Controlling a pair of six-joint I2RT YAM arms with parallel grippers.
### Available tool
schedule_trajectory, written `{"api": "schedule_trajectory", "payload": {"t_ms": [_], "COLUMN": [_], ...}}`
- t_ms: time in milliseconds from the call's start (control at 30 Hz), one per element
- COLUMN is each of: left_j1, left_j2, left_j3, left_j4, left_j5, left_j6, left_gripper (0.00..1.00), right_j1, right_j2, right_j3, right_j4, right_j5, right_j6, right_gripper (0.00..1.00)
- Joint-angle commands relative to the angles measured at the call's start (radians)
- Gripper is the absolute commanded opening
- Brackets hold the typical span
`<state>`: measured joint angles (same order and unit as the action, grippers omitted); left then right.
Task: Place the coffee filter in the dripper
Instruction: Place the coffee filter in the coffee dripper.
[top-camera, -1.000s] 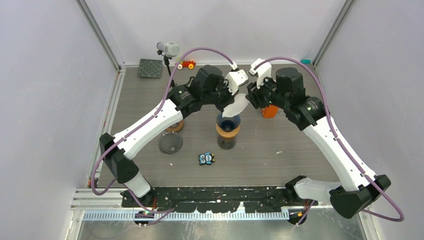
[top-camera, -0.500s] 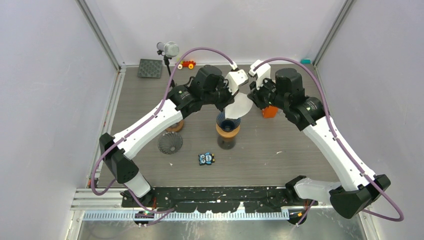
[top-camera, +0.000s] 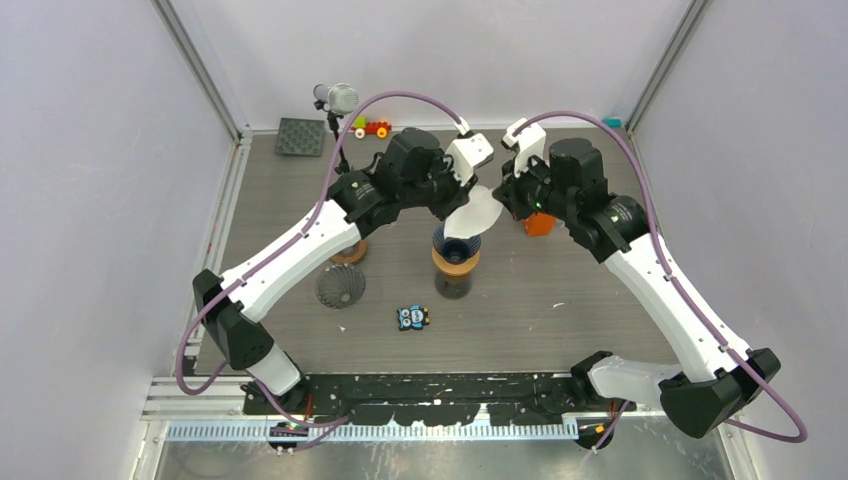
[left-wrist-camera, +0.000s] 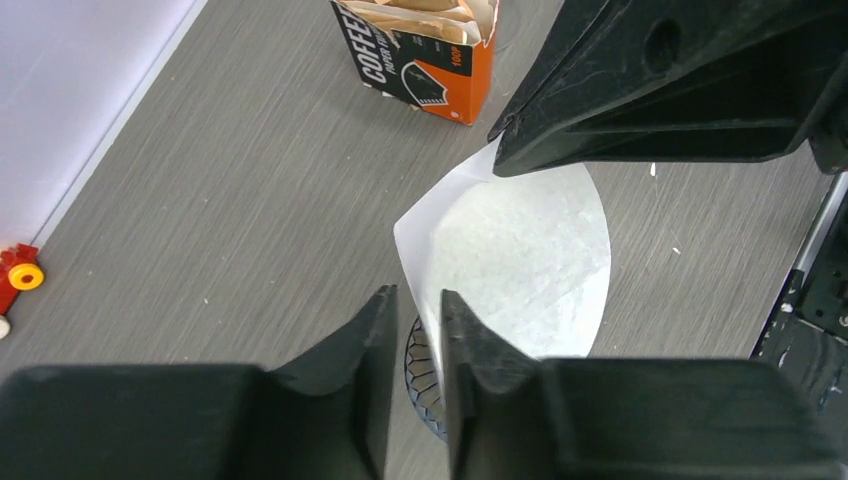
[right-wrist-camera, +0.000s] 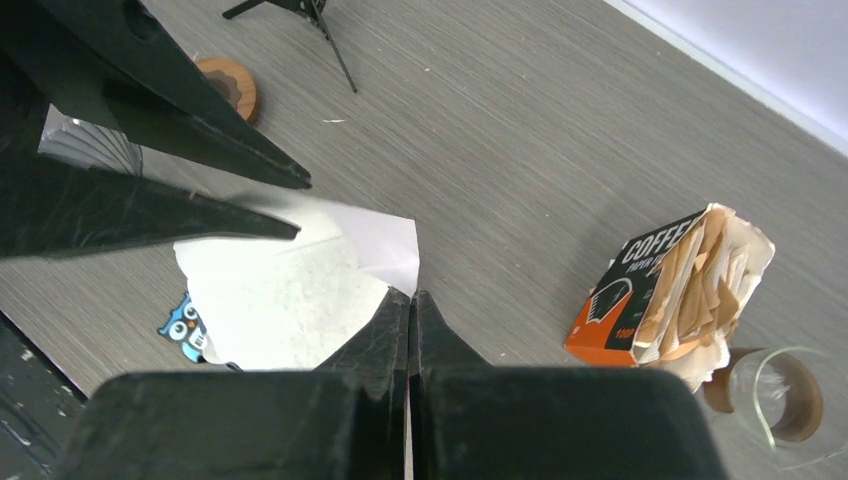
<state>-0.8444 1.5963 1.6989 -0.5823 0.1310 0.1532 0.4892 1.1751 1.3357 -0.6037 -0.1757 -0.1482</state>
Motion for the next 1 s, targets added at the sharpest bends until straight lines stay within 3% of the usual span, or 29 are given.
{"api": "schedule_trajectory", "payload": {"t_ms": [0,300,500,667,967], "left_j1": [0.002,0.014,0.014,0.015,0.014], "left_j2": [-0.063,-0.144,-0.212,-0.245,-0.228], "left_j3": [-0.003,-0.051,-0.123,-0.172,-0.184], "left_j4": [0.038,0.029,0.050,0.060,0.060], "left_j5": [-0.019,-0.043,-0.009,0.050,0.142], "left_j6": [-0.022,-0.012,-0.055,-0.123,-0.189], "left_gripper": [0.30,0.67,0.81,0.87,0.88], "right_j1": [0.005,0.005,0.004,0.003,0.001], "right_j2": [-0.022,-0.007,-0.006,0.009,0.025], "right_j3": [0.007,0.073,0.083,0.085,0.106], "right_j4": [0.043,-0.039,-0.086,-0.119,-0.139], "right_j5": [0.048,0.048,0.030,0.011,-0.021], "right_j6": [0.142,0.312,0.382,0.433,0.467], "right_gripper": [0.01,0.01,0.01,0.01,0.00]}}
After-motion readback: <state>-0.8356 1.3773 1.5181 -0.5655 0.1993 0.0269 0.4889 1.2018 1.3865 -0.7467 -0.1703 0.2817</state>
